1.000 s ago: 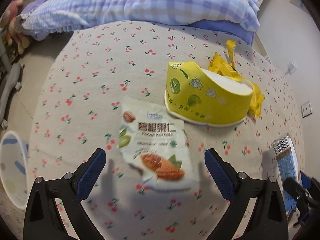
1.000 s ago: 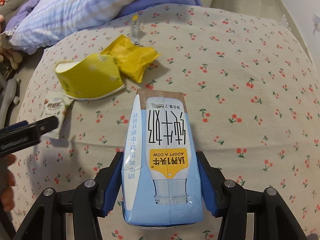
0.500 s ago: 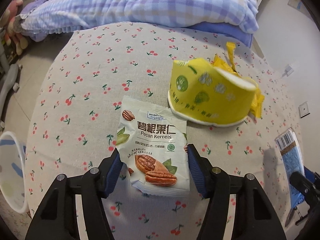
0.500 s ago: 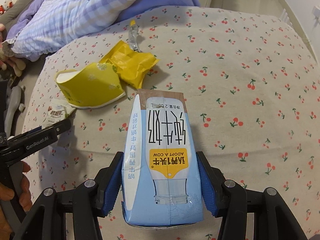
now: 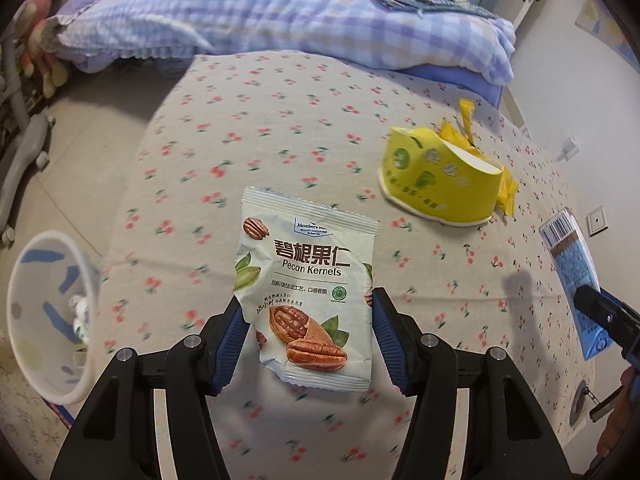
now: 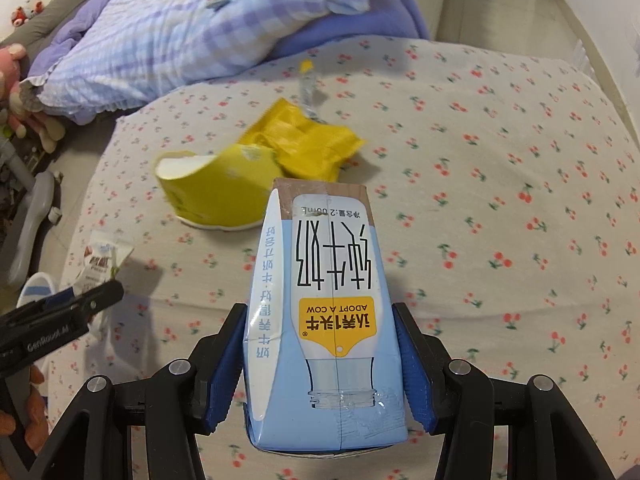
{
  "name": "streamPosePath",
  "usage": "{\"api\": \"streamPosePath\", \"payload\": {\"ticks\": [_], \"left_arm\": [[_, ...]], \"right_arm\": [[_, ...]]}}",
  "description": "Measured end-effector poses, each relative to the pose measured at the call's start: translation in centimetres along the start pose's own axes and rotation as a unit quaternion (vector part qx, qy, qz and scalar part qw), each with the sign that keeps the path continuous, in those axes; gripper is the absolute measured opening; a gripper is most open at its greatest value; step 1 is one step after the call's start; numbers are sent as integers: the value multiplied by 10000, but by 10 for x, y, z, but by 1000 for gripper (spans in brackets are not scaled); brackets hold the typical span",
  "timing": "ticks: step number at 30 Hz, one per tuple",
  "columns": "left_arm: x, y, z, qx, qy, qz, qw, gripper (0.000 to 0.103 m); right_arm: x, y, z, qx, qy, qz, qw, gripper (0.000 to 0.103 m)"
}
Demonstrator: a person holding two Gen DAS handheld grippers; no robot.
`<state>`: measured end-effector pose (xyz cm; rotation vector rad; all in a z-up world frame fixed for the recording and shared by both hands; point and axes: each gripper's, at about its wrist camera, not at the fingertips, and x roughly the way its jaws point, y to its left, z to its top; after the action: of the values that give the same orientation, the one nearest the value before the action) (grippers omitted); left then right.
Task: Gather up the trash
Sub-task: 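Carry the pecan kernels bag to the wastebasket and release it with the left tool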
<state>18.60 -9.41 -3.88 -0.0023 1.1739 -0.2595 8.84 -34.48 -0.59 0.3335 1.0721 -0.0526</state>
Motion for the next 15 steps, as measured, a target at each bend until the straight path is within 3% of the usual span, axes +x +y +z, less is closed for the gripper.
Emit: {"api": "streamPosePath", "payload": {"ticks": [15], "left_arm": [[-43,92,-23,-450,-285,131,9985,63]], "right_arm": [[12,85,5,-612,-76,282,9977,60]]}}
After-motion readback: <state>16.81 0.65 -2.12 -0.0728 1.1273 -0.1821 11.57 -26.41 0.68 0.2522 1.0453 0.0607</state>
